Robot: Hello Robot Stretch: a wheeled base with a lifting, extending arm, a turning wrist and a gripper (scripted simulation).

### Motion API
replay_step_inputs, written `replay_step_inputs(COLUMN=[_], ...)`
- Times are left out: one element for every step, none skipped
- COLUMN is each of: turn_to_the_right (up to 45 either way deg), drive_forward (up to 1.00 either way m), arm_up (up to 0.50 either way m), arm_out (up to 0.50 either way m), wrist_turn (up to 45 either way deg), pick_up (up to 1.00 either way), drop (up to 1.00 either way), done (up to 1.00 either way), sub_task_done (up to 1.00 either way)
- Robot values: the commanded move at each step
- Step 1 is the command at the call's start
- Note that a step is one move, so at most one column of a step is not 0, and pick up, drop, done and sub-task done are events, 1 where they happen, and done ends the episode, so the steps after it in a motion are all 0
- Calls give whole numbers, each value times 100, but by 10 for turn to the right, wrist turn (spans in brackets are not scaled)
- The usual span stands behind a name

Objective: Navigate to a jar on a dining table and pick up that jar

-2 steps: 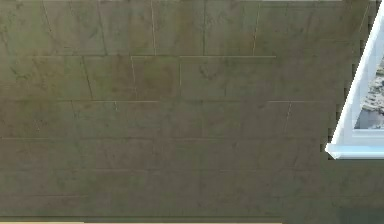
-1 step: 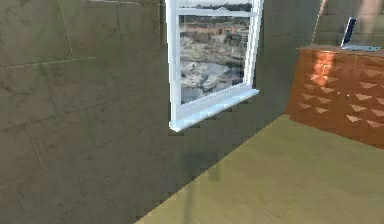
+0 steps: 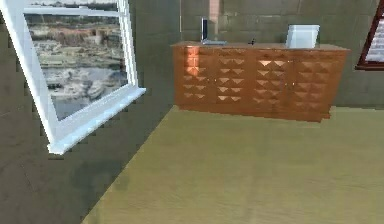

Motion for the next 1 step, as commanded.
replay_step_inputs(turn_to_the_right=[30], drive_forward=[0], arm_up=[0], arm_out=[0], wrist_turn=[0], pick_up=[0], drop=[0], done=[0], sub_task_done=[0])
